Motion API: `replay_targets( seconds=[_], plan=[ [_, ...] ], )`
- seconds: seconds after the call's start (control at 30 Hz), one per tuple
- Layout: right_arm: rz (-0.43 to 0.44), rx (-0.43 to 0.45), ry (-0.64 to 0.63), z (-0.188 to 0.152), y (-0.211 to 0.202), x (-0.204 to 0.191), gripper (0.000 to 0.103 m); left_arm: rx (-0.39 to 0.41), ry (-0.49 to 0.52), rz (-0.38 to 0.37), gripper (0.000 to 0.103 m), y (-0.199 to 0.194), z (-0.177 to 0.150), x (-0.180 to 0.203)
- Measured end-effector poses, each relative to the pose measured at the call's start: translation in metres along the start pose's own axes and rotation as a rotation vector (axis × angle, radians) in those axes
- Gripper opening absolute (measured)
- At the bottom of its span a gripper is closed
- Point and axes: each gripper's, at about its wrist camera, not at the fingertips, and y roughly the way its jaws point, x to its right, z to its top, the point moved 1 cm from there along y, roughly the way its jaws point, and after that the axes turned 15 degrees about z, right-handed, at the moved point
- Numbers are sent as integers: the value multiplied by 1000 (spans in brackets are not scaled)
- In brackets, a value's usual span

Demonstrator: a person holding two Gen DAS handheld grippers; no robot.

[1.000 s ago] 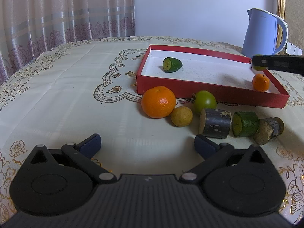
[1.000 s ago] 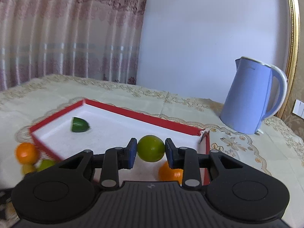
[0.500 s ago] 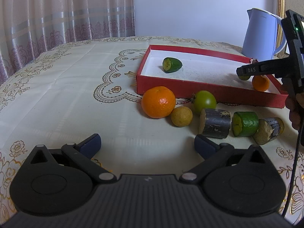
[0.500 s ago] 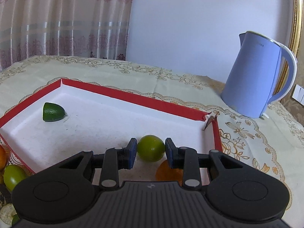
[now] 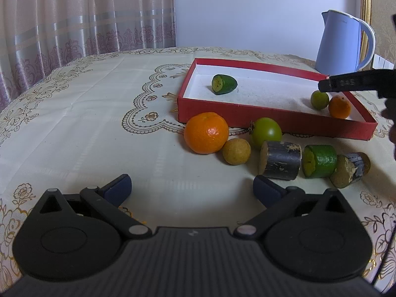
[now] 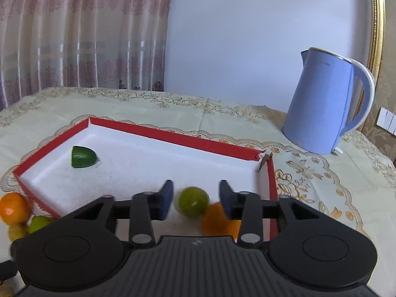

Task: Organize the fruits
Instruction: 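Carry the lime into the tray beside the orange and release it, then grasp the large orange in front of the tray with the left gripper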

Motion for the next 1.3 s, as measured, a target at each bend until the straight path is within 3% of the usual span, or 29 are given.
replay_targets(
  seconds=[0.03,0.07,0.23,0.57,0.77,0.83,1.13,1.3],
  plan=[
    [-3,5,-1,-2,-5,-1,55,0,0,0,103,0,0,0],
    [-8,12,-7,-5,-10,-2,56,0,0,0,103,0,0,0],
    [-3,9,-25,-18,-35,-4,56,0,0,0,103,0,0,0],
    [-11,-18,53,-54,-70,10,56,0,0,0,103,0,0,0],
    [-16,-85,142,-77,-68,24,57,1,1,0,103,0,0,0],
    [-26,-75,165,-82,-69,28,65,1,0,0,103,0,0,0],
    [-33,-63,203,-84,-73,30,67,4,3,5,103,-1,0,0],
    [-26,-77,185,-85,-71,27,75,9,15,10,103,-2,2,-1]
  ],
)
